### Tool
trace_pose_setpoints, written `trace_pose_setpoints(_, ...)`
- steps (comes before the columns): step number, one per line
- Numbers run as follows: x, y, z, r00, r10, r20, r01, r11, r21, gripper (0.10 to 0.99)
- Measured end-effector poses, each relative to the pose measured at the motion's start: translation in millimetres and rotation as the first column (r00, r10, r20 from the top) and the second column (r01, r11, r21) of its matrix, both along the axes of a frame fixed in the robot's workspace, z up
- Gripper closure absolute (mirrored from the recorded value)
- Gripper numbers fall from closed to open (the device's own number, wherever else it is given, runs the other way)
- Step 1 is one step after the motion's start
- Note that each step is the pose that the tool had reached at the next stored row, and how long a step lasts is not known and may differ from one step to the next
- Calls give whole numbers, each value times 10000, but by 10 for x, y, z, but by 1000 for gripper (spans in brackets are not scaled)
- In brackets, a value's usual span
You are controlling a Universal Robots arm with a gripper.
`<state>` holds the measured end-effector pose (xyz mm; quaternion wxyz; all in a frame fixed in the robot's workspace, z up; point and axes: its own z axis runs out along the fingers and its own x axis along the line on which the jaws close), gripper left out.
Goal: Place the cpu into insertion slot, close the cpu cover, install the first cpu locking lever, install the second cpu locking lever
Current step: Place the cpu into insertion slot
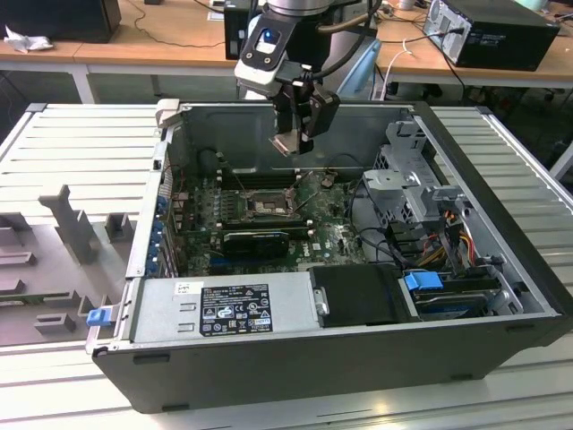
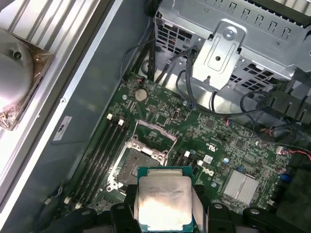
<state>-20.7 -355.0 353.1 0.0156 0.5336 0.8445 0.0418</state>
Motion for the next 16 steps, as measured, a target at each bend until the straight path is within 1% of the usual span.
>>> trace_pose_setpoints(9, 0, 0, -2, 9988, -486, 0, 486, 9988, 0, 557)
trace_pose_setpoints(16, 0, 0, -3, 9966, -826, 0, 826, 9966, 0, 557)
